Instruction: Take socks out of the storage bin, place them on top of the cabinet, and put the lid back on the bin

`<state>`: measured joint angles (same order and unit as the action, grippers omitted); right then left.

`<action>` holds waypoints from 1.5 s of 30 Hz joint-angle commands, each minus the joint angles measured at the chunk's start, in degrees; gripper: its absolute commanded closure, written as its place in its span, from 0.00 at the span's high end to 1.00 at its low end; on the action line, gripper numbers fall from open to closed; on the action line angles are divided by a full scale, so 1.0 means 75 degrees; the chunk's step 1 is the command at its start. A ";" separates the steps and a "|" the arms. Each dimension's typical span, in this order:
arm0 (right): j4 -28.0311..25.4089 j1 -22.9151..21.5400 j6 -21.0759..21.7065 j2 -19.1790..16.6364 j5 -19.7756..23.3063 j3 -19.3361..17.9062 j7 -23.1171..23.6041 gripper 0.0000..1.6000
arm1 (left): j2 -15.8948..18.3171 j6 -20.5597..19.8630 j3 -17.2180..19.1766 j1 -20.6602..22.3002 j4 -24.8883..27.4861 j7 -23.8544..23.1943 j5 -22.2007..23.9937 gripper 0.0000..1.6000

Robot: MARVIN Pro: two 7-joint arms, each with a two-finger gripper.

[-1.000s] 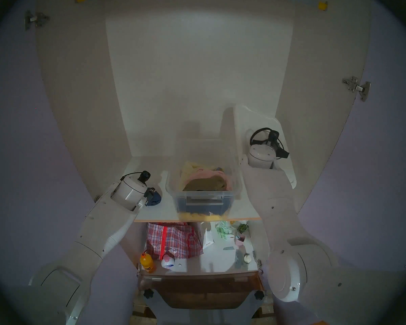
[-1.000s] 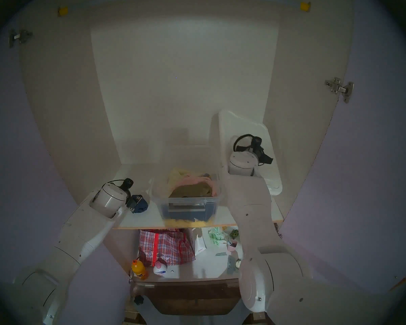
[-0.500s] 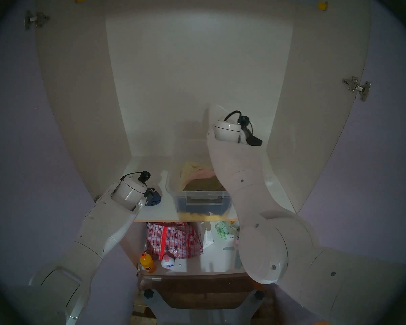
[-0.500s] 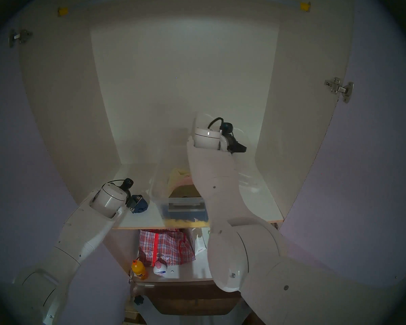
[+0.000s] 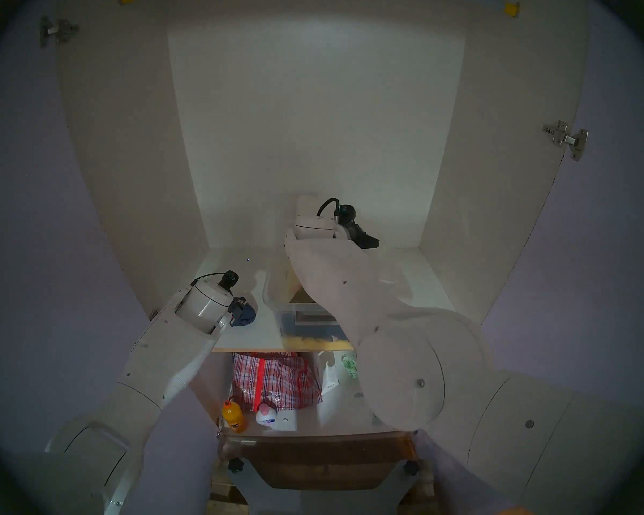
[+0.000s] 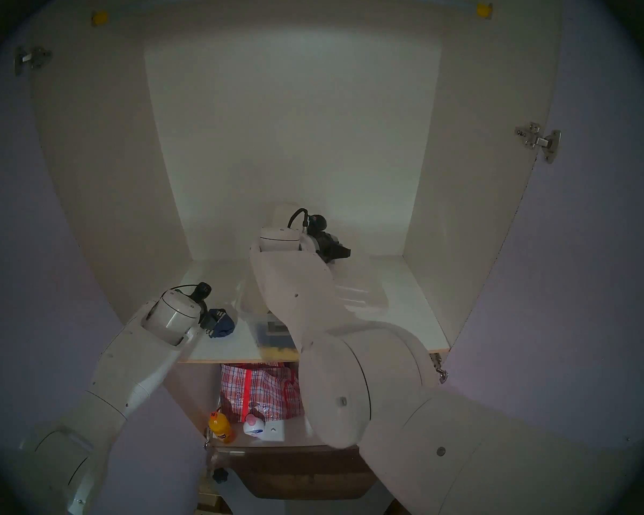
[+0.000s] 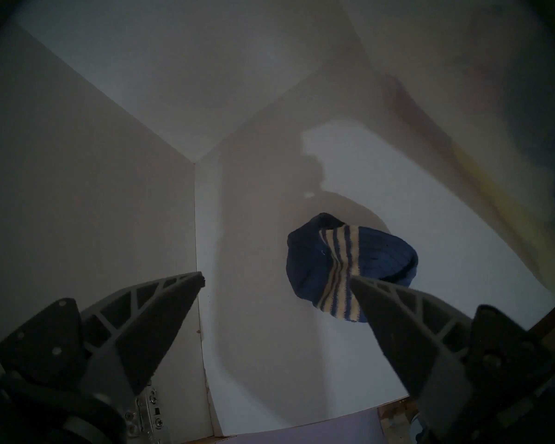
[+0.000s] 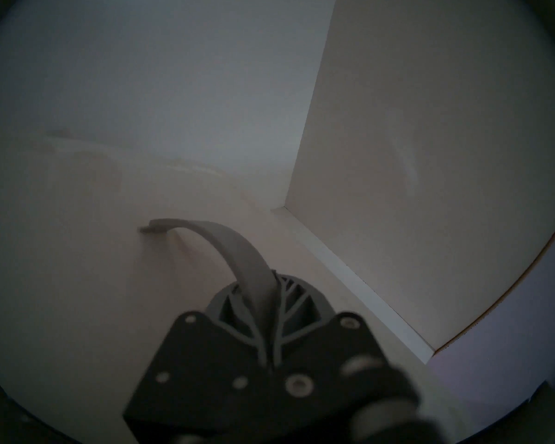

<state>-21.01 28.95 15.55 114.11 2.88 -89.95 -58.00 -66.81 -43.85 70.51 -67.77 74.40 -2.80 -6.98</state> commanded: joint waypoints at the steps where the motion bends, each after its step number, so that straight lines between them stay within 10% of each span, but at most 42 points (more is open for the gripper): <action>1: 0.0360 -0.0520 -0.0423 0.0118 0.0122 -0.0083 -0.0090 0.00 | 0.0009 0.0059 0.0060 0.0195 0.0171 -0.0009 0.0010 1.00; 16: 0.1289 -0.1076 -0.0868 0.0118 0.1045 0.0620 0.0366 0.00 | -0.0001 0.0051 0.0054 0.0198 0.0141 0.0006 0.0001 1.00; 45: -0.0951 0.0581 -0.0673 0.0118 0.2656 0.4527 -0.0303 0.00 | 0.0214 0.0222 0.0129 0.0065 -0.0014 -0.0060 0.0044 1.00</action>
<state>-23.53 33.66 10.49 113.92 21.09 -58.42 -58.70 -66.13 -43.43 70.65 -68.01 73.48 -2.91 -6.92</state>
